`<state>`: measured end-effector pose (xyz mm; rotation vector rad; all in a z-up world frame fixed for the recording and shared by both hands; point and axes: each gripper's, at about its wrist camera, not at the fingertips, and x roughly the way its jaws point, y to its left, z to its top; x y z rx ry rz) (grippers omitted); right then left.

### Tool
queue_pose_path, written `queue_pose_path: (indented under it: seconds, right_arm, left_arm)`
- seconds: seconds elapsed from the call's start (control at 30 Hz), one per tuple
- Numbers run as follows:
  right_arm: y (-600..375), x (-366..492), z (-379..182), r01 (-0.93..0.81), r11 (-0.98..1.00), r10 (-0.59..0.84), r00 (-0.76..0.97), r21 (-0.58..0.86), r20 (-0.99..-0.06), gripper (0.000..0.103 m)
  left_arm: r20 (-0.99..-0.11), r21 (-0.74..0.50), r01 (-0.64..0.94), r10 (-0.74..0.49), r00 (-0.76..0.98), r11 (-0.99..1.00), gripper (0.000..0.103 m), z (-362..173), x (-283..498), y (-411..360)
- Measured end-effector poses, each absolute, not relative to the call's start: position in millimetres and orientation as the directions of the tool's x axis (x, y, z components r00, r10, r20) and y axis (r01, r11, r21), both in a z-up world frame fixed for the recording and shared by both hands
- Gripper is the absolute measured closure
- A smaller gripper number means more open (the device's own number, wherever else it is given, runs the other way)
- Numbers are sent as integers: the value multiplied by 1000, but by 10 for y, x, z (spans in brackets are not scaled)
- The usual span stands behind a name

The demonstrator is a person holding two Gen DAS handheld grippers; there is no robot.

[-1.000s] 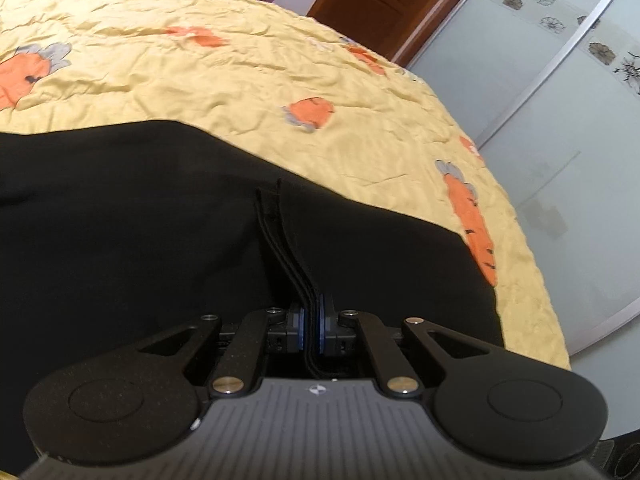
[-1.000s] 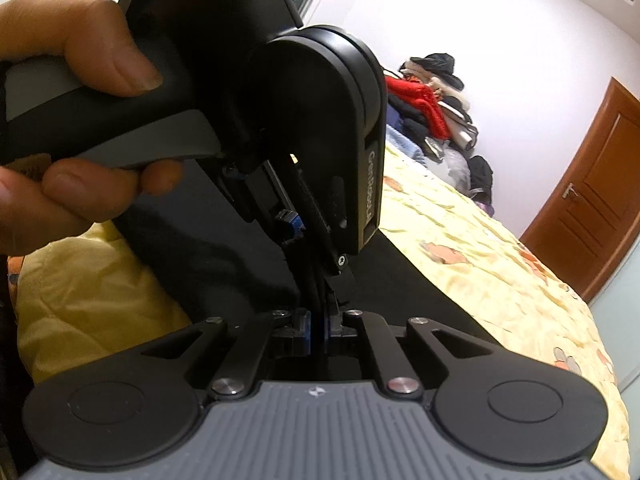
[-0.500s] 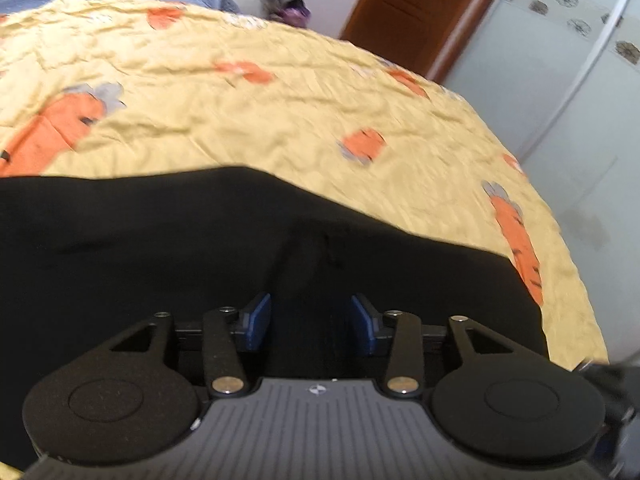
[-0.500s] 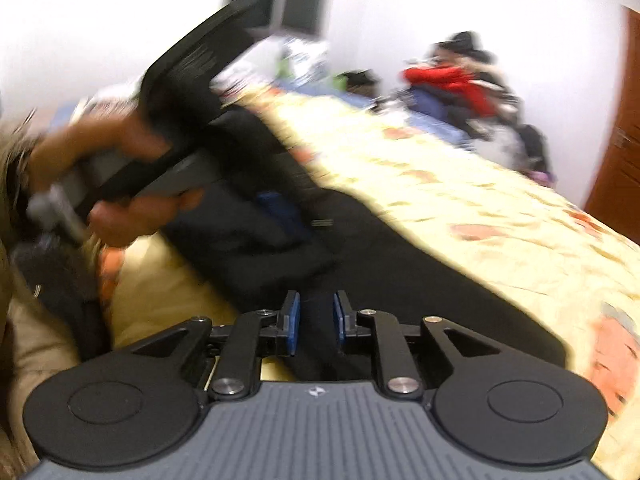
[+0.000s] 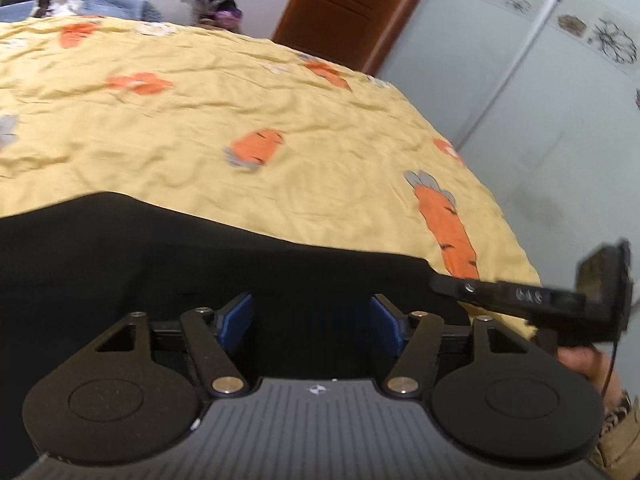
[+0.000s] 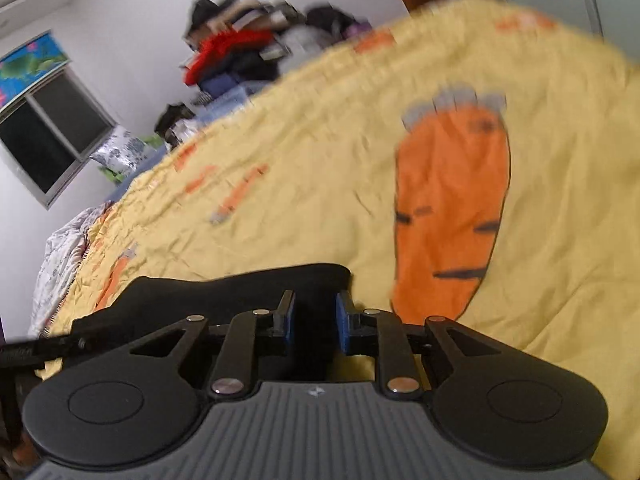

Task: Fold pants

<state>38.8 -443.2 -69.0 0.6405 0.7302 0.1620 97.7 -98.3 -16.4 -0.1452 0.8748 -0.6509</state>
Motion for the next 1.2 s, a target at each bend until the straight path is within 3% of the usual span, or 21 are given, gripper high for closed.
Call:
queue_pose_path:
  seconds: [0.03, 0.1, 0.23, 0.43, 0.6, 0.67, 0.83, 0.97, 1.2]
  right_arm:
    - [-4452, 392, -726, 68, 773, 380, 747, 631, -546, 68]
    - [-4414, 532, -832, 49, 734, 425, 746, 678, -513, 67]
    - [-4424, 696, -933, 52, 701, 441, 753, 712, -489, 68]
    - [-4415, 745, -937, 40, 737, 434, 738, 675, -517, 69]
    - [-4446, 797, -1025, 21, 680, 477, 747, 733, -463, 69]
    - [-4374, 831, -992, 32, 716, 438, 757, 697, -484, 74]
    - [-4205, 770, -684, 35, 839, 286, 820, 543, -496, 97]
    - [-4242, 791, -709, 82, 850, 261, 793, 520, -551, 96]
    - [-4459, 202, -801, 76, 782, 351, 768, 619, -536, 93]
  left_arm:
    - [-675, -360, 478, -577, 459, 801, 32, -206, 973, -1048]
    - [-689, -318, 486, -551, 471, 814, 30, -279, 940, -1144]
    - [-688, -226, 528, -518, 508, 819, 26, -323, 832, -1259]
    - [-689, -194, 548, -511, 514, 813, 21, -347, 792, -1298]
    - [-694, -149, 568, -495, 523, 809, 16, -388, 728, -1373]
    - [-693, -124, 575, -486, 534, 809, 16, -392, 688, -1395]
    - [-697, -177, 567, -509, 505, 805, 16, -373, 743, -1356]
    - [-691, -162, 570, -505, 517, 805, 16, -368, 704, -1378]
    - [-672, -299, 538, -574, 467, 788, 16, -290, 800, -1279]
